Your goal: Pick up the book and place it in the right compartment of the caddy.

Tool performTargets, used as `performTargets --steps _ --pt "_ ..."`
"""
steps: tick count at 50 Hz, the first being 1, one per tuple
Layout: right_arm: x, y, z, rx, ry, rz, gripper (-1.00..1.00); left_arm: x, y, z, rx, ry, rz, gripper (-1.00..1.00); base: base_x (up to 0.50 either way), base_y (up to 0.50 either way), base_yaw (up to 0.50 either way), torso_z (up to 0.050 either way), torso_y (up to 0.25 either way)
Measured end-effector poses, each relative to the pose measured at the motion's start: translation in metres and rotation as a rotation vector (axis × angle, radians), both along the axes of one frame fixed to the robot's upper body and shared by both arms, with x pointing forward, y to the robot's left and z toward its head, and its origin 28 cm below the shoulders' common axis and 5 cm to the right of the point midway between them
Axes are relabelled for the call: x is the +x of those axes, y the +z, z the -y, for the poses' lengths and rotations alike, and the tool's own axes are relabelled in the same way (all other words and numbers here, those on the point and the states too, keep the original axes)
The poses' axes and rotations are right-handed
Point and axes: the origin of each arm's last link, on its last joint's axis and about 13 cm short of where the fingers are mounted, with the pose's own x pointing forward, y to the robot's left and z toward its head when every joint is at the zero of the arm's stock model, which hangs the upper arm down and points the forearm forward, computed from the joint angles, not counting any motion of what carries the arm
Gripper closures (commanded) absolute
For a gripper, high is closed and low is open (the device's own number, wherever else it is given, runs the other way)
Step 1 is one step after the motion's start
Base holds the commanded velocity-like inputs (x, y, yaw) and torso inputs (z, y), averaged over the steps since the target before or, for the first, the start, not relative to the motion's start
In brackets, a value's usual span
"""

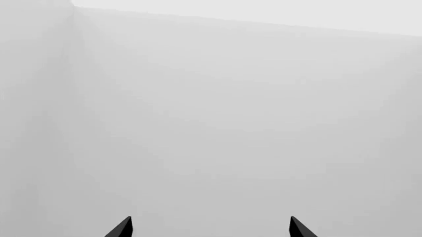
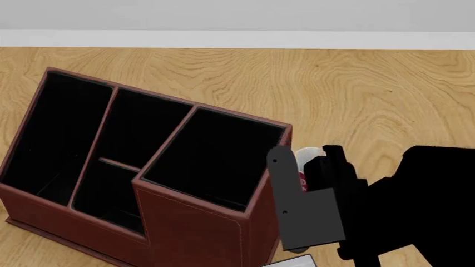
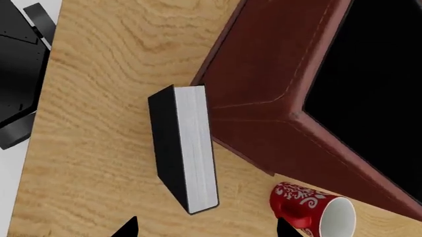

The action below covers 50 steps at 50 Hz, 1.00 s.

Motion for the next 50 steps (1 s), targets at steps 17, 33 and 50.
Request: performTargets --steps 17,33,50 --pt "0.006 -0.016 -0.003 -0.007 0.031 0.018 -1.0 -0.001 0.0 -0.001 0.001 0.006 0.0 -1.0 0.0 0.0 0.0 0.0 0.0" --pt "0.01 -0.032 -0.006 -0.018 0.066 0.031 -1.0 -0.002 -0.001 -0.002 -0.003 0.013 -0.001 -1.0 0.0 0.0 0.0 0.0 0.0" --pt "0.015 -0.047 -0.011 -0.016 0.092 0.025 -1.0 -0.002 -0.001 -0.003 -0.005 0.018 -0.001 -1.0 0.0 0.0 0.0 0.0 0.0"
